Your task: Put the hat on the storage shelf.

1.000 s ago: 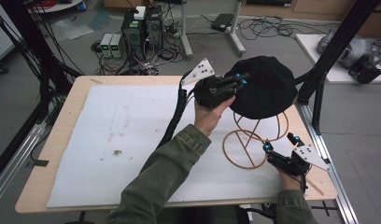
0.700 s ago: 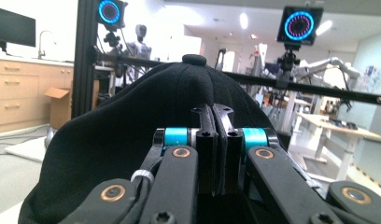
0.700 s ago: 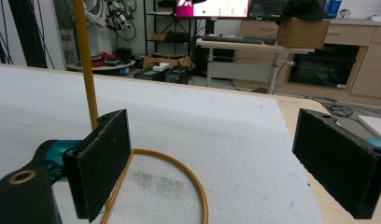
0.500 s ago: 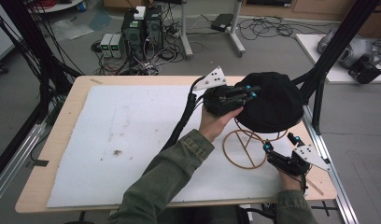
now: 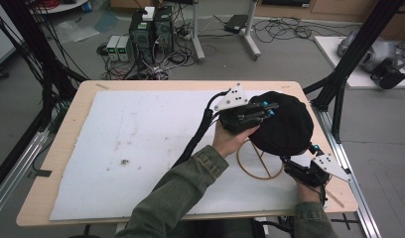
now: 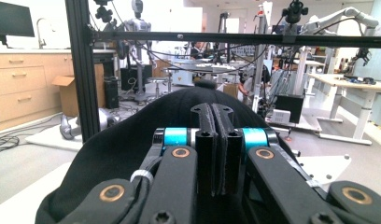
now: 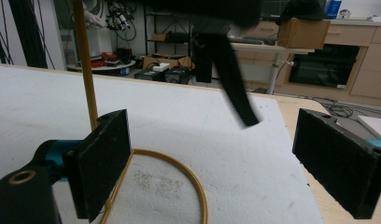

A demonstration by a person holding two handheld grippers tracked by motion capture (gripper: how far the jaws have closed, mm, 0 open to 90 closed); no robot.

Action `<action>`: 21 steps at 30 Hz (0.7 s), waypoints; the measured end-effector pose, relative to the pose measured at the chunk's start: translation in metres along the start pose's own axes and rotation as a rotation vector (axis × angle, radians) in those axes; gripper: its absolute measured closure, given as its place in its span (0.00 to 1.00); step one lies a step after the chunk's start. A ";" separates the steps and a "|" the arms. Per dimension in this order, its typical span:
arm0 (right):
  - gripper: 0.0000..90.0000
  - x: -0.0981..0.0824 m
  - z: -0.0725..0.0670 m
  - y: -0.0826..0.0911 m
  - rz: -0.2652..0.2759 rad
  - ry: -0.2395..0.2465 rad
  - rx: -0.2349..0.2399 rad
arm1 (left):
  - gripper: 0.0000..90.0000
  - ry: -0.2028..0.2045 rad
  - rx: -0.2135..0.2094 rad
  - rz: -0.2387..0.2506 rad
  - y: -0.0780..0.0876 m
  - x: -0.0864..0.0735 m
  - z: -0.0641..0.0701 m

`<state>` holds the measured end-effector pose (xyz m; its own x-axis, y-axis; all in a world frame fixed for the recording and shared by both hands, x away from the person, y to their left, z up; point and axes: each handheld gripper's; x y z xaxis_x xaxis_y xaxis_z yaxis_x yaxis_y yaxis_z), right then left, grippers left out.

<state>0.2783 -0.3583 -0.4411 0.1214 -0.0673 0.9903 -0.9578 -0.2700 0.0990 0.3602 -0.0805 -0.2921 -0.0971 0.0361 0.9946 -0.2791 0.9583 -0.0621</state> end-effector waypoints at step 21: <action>0.12 0.000 0.000 0.000 -0.004 0.002 -0.001 | 0.92 0.035 0.021 0.044 0.010 -0.013 -0.002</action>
<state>0.2782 -0.3578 -0.4413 0.1251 -0.0647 0.9900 -0.9575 -0.2693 0.1034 0.3607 -0.0710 -0.3052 -0.0765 0.0886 0.9931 -0.2952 0.9494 -0.1075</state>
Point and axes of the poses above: each handheld gripper's, and its own axes: y roughly backward along the jaws, x roughly out of its top, z roughly to its right, and after that the axes turned 7 degrees about -y, right-handed
